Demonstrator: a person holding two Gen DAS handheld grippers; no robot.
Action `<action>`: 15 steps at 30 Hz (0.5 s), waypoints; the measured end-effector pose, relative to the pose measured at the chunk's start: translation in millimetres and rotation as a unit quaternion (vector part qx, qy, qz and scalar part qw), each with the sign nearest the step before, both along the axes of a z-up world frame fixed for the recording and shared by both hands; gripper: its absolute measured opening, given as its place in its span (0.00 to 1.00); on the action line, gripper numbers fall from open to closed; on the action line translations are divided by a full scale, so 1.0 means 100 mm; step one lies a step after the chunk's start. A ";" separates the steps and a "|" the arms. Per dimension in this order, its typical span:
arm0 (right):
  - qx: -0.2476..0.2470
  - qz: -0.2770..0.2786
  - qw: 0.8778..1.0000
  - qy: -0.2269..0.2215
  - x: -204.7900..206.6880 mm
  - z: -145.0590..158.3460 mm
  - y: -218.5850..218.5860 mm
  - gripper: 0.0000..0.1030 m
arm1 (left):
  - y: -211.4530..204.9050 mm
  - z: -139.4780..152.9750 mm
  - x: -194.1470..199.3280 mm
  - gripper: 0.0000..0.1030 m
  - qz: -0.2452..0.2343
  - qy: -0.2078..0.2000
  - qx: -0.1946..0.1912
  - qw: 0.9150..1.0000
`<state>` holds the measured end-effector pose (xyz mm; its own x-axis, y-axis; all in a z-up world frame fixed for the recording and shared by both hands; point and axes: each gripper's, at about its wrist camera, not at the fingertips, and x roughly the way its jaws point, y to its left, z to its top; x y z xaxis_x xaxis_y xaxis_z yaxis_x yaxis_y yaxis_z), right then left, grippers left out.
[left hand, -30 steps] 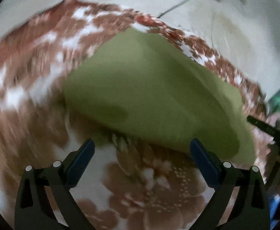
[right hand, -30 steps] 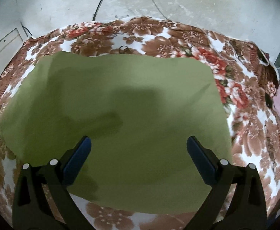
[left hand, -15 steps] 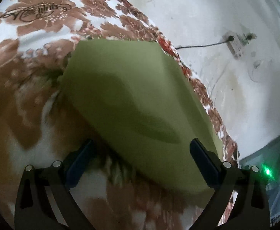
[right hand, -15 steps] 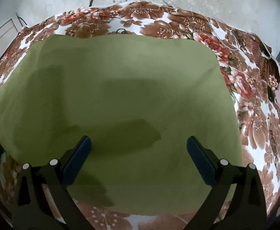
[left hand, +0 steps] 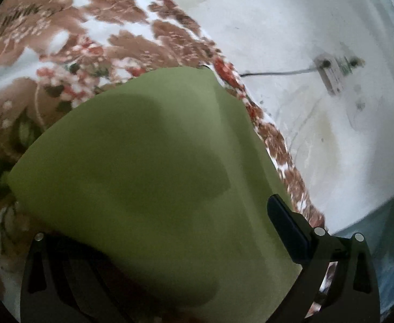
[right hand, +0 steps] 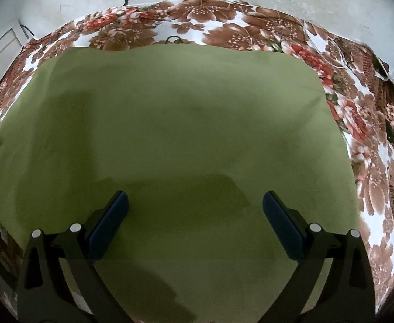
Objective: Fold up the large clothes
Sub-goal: 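Move the left gripper to the folded jacket's edge and grasp it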
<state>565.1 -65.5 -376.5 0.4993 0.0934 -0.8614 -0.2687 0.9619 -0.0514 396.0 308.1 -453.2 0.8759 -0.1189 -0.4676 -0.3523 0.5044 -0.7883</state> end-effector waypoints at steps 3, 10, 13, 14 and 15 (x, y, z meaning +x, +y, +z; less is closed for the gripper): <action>0.006 -0.009 1.000 0.005 0.02 -0.03 -0.01 0.95 | 0.04 0.02 -0.18 0.95 0.039 0.034 0.002 0.999; 0.011 -0.026 1.000 0.009 0.00 -0.01 0.01 0.95 | -0.03 -0.03 -0.28 0.82 0.035 0.049 0.060 0.996; 0.024 -0.034 0.999 0.015 -0.04 0.05 0.04 0.95 | -0.03 -0.05 -0.21 0.37 0.015 0.025 0.035 0.999; 0.026 -0.034 0.999 0.014 -0.05 0.08 0.06 0.95 | -0.01 -0.05 -0.19 0.31 0.010 0.020 0.022 1.000; 0.024 -0.033 0.999 0.012 -0.06 0.10 0.09 0.95 | 0.00 -0.05 -0.16 0.23 0.004 0.018 0.009 1.000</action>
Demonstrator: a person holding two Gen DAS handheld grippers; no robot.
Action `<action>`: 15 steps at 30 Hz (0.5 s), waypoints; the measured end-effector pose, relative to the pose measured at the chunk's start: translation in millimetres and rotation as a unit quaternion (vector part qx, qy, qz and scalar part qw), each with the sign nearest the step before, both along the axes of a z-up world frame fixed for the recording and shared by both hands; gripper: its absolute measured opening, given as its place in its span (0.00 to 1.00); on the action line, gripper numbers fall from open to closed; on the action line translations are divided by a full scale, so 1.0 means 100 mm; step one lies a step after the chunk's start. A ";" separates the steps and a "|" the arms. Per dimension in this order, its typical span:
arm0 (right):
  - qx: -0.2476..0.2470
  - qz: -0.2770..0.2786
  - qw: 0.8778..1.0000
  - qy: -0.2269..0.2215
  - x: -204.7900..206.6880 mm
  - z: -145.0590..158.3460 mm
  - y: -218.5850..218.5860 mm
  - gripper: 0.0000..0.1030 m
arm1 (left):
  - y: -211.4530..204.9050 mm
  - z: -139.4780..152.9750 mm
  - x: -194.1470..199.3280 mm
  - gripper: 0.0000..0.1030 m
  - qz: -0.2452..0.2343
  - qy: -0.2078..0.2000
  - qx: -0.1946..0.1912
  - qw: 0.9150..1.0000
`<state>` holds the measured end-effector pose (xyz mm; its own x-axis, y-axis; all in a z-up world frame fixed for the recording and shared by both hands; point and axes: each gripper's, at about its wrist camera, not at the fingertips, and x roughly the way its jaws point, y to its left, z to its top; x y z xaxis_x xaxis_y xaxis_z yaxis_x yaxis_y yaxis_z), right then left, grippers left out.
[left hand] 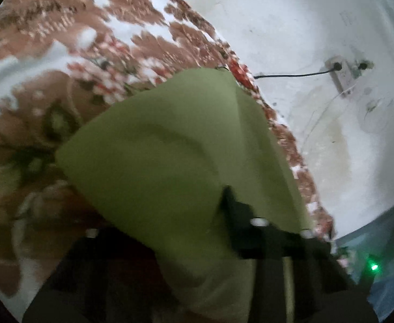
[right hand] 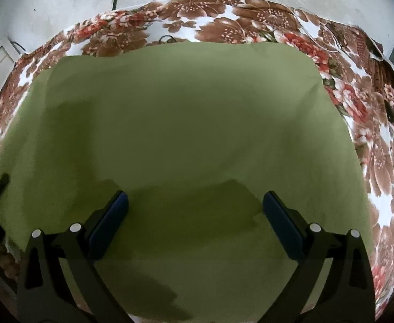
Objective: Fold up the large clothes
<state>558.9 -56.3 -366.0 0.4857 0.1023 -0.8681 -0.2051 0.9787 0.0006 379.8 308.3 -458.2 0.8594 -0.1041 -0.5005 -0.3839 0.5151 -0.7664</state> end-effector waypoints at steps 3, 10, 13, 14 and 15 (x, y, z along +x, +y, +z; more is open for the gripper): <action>-0.031 0.006 0.999 -0.028 -0.01 0.10 0.14 0.95 | 0.05 0.03 0.07 0.13 -0.016 0.026 -0.025 0.999; -0.102 0.010 0.994 -0.045 0.08 -0.20 0.45 0.95 | -0.21 0.54 0.14 0.07 -0.018 0.046 0.072 0.996; -0.104 -0.004 0.994 -0.031 0.13 -0.31 0.42 0.95 | -0.31 0.79 0.15 0.06 -0.015 0.031 0.079 0.996; -0.106 -0.005 0.994 -0.026 0.14 -0.33 0.42 0.95 | -0.37 0.89 0.17 0.06 -0.017 0.027 0.089 0.996; -0.111 -0.005 0.994 -0.022 0.14 -0.36 0.43 0.95 | -0.48 1.03 0.20 0.06 -0.024 0.022 0.108 0.994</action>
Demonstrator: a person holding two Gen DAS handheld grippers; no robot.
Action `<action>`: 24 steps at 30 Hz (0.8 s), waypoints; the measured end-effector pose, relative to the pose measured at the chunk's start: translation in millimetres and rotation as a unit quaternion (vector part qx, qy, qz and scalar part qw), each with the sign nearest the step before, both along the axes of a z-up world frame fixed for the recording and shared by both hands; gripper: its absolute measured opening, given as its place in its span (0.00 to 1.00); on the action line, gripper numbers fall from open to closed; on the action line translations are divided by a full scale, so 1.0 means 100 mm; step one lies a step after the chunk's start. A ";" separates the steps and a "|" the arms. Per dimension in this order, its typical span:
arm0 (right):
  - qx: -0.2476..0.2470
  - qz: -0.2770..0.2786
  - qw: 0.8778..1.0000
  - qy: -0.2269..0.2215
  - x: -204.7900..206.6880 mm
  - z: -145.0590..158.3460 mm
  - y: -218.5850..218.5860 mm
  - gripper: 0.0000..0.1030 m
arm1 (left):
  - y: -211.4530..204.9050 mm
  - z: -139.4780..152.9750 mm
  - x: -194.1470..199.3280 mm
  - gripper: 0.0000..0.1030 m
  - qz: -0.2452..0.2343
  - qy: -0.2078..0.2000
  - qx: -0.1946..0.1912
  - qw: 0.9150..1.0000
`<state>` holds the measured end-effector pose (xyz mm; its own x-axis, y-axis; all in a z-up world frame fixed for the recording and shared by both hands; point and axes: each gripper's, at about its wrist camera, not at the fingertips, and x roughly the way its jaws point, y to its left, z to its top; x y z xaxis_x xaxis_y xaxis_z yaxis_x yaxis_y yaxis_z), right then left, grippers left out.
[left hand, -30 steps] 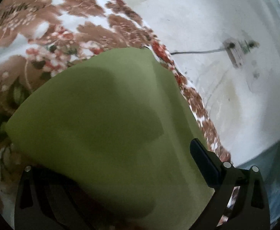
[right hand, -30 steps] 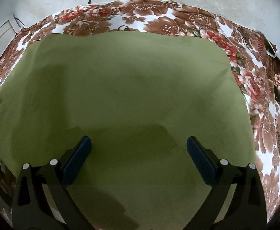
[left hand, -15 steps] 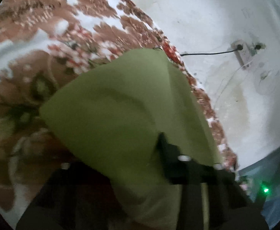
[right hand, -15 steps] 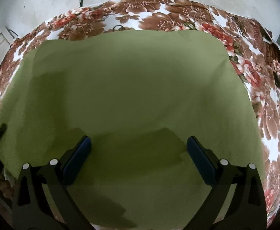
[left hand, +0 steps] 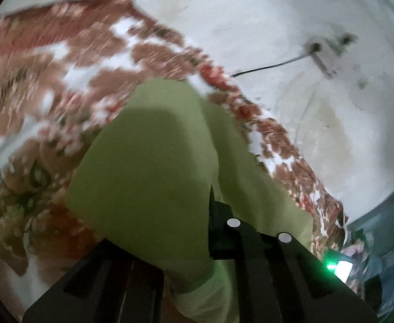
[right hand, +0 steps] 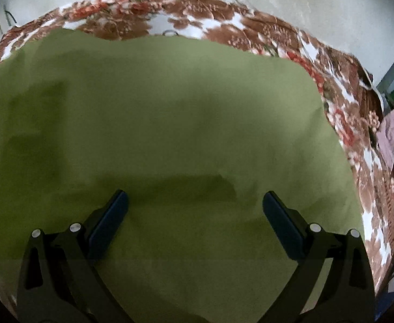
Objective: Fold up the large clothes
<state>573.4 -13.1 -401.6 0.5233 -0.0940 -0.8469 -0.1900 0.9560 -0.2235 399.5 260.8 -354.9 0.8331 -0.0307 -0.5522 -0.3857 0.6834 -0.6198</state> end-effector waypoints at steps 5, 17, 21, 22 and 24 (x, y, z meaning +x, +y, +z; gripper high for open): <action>-0.021 0.022 0.999 0.015 0.04 -0.02 0.06 0.95 | -0.60 0.65 0.19 0.06 -0.046 -0.009 0.105 0.993; 0.069 -0.013 0.997 -0.034 -0.08 0.82 -1.50 0.95 | -2.55 1.53 0.73 0.06 -0.177 0.010 0.423 0.888; 0.059 -0.069 0.995 -0.035 0.01 0.85 -2.38 0.95 | -3.42 1.17 0.89 0.06 -0.249 0.057 0.534 0.806; 0.049 -0.082 0.995 -0.037 0.02 0.84 -2.64 0.95 | -3.66 1.01 0.92 0.06 -0.274 0.075 0.562 0.777; 0.035 -0.102 0.994 -0.036 0.06 0.80 -3.04 0.95 | -4.09 0.63 0.95 0.06 -0.321 0.106 0.607 0.719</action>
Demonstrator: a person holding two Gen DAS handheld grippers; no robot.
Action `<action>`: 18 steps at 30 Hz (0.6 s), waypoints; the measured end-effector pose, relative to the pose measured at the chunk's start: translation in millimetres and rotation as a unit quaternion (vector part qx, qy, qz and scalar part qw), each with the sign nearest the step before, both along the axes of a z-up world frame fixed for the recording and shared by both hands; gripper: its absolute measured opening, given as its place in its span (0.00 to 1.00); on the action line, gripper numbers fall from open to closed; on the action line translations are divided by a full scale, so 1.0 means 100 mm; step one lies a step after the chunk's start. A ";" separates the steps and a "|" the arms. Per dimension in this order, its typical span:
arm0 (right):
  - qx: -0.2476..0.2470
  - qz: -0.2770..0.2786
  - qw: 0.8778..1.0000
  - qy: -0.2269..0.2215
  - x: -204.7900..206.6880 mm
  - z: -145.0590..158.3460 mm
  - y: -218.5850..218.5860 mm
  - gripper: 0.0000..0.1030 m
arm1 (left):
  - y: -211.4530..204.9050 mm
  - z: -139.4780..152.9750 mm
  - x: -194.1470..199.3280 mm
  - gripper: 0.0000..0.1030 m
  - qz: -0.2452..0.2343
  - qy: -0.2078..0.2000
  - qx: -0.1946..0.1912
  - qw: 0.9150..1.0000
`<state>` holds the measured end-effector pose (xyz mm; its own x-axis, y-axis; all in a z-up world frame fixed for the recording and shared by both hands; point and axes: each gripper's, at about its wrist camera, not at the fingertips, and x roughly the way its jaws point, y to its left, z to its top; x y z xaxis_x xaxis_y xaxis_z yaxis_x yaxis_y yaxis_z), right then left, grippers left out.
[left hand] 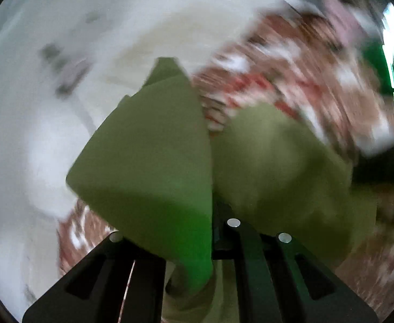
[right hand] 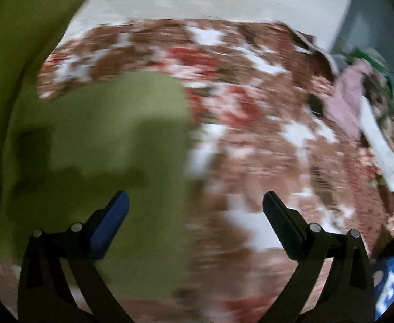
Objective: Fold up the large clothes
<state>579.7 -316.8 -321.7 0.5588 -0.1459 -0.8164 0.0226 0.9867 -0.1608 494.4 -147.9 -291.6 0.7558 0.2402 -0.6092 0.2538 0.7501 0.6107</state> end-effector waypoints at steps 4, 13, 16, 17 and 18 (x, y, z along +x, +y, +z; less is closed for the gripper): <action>-0.006 -0.064 0.998 0.018 0.06 -0.12 -0.87 0.95 | -0.70 -0.86 -0.10 0.07 -0.067 0.069 0.135 0.986; 0.045 0.023 0.999 0.006 0.20 0.17 -0.78 0.95 | -0.98 -1.41 -0.29 0.08 -0.090 0.060 0.256 0.961; 0.066 0.081 0.994 0.004 0.22 0.30 -0.43 0.95 | -1.07 -1.59 -0.43 0.14 -0.099 0.032 0.310 0.945; 0.071 0.097 0.993 0.000 0.23 0.35 -0.31 0.95 | -1.10 -1.60 -0.47 0.16 -0.100 0.020 0.320 0.942; 0.074 0.111 0.991 -0.002 0.24 0.39 -0.21 0.95 | -1.11 -1.62 -0.51 0.21 -0.101 0.008 0.326 0.940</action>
<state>603.4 -337.7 -283.0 0.5669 0.1012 -0.8176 -0.1965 0.9804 -0.0149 442.9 -259.4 -453.5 0.8179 0.4195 -0.3937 0.3637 0.1532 0.9188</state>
